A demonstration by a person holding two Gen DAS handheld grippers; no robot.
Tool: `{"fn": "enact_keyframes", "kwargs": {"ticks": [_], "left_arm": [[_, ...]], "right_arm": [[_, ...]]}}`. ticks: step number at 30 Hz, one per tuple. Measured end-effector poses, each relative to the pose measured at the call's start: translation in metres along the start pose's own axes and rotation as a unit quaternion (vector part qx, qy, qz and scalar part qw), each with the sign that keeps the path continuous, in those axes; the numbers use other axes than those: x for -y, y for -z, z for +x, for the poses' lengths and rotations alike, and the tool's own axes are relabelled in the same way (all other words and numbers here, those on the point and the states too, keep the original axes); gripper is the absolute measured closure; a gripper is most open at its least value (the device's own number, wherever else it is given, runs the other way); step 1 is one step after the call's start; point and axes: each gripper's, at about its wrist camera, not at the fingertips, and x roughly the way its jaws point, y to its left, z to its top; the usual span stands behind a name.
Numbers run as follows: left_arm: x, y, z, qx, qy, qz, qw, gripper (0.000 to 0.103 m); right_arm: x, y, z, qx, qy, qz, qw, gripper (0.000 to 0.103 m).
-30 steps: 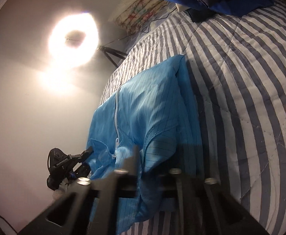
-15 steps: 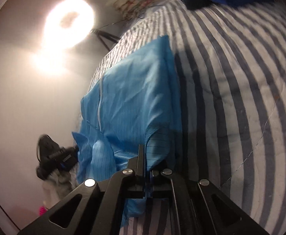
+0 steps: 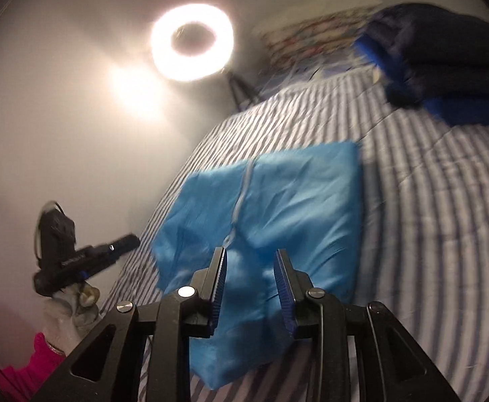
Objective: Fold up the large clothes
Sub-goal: 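Fold the held hem over toward the collar with both grippers, then lower the folded jacket onto the bed and open both grippers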
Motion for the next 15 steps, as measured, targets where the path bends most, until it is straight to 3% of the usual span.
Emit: {"fn": "enact_keyframes", "kwargs": {"ticks": [4,7,9,11,13,15], "left_arm": [[0.0,-0.006,-0.002,0.018,-0.011,-0.002,0.9998,0.088],[-0.015,-0.004,0.019,-0.014,0.065,-0.064,0.9957,0.088],[-0.01,0.001,0.033,-0.035,0.086,-0.063,0.9937,0.088],[0.0,0.006,0.048,-0.054,0.085,-0.042,0.994,0.088],[0.003,0.011,0.064,-0.07,0.062,-0.031,0.9951,0.088],[-0.008,0.015,0.082,-0.087,0.031,-0.045,0.9947,0.088]], "right_arm": [[-0.012,0.007,0.013,-0.013,-0.005,-0.015,1.0,0.073],[-0.014,0.005,0.025,-0.016,-0.015,-0.007,1.0,0.073],[-0.015,0.004,0.035,-0.022,-0.016,0.0,1.0,0.073],[-0.012,0.003,0.043,-0.027,-0.015,0.008,0.999,0.073],[-0.007,0.002,0.053,-0.033,-0.007,0.022,0.999,0.073],[0.003,0.001,0.063,-0.041,0.031,0.041,0.998,0.073]]}}
